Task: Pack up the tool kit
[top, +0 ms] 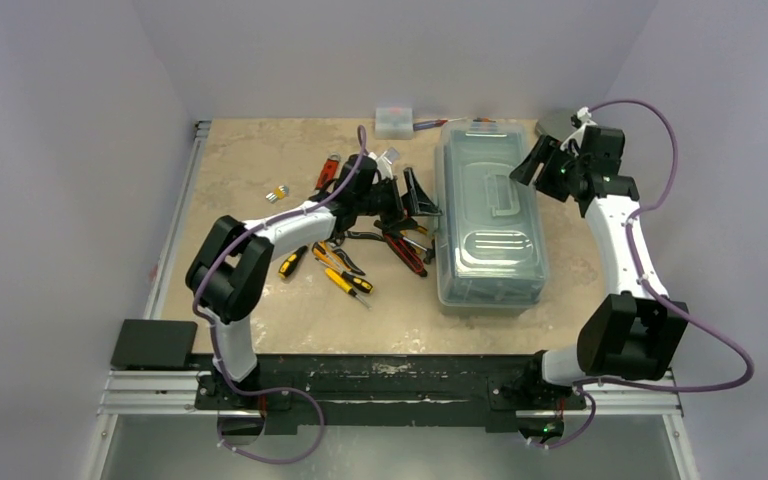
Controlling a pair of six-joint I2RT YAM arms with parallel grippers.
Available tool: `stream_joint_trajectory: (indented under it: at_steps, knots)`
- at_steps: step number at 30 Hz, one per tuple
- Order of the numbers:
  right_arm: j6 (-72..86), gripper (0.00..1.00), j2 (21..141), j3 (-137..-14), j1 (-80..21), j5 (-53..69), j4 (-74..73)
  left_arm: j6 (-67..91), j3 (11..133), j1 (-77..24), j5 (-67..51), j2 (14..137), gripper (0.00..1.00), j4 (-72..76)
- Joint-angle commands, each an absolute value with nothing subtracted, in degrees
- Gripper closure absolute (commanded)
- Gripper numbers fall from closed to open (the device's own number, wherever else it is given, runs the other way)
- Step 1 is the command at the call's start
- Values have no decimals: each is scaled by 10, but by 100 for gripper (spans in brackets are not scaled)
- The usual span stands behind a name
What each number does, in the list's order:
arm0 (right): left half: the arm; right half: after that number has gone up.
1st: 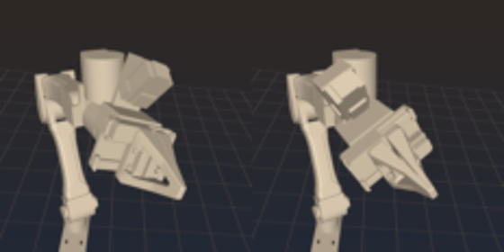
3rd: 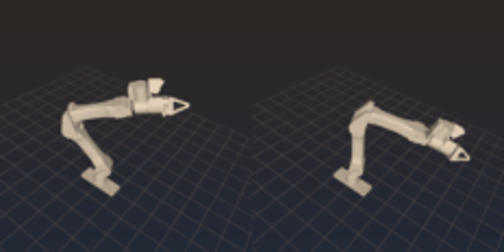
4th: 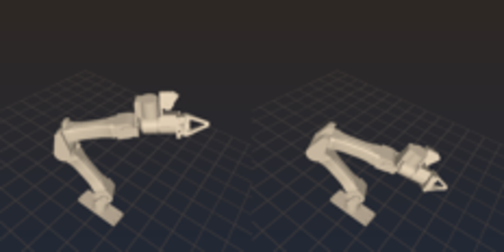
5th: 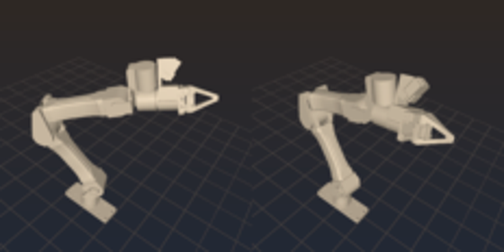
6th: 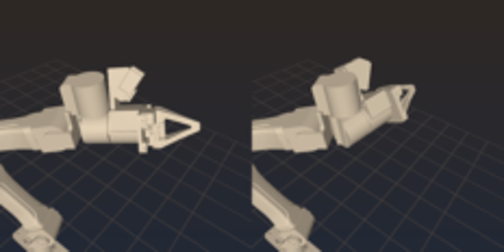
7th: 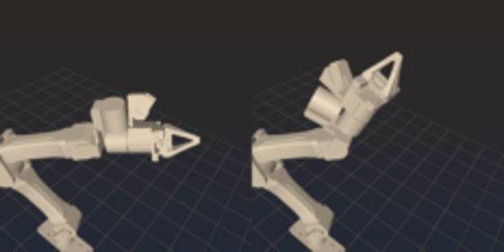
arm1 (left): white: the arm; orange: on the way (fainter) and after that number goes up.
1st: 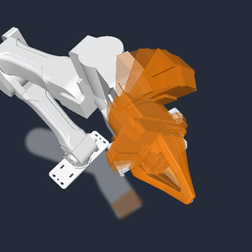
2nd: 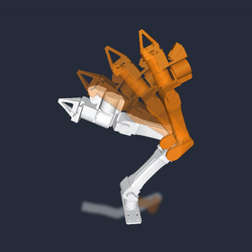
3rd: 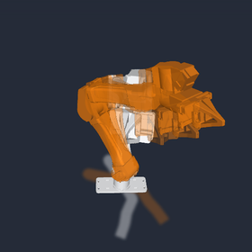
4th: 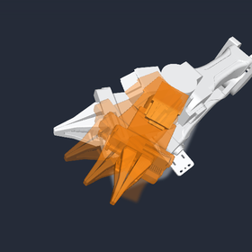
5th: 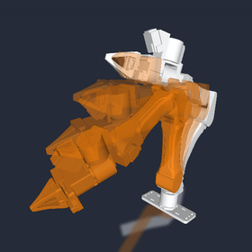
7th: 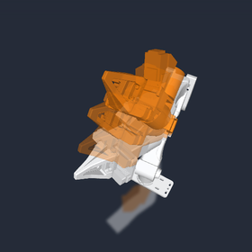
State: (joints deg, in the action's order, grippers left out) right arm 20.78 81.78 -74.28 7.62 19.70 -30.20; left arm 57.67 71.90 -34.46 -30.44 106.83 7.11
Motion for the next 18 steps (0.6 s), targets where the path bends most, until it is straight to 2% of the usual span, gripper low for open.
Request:
stream_joint_trajectory:
  at_steps: [1,9,15,18]
  knots:
    - [233,37,786,-724,67,256,-277,613,735,-339,-322,1089,9,152]
    - [233,40,766,-712,68,262,-275,651,706,-334,-319,1111,19,222]
    - [233,39,758,-704,68,254,-278,653,649,-314,-313,1084,26,259]
    - [231,40,755,-702,68,251,-278,651,616,-297,-304,1073,41,264]
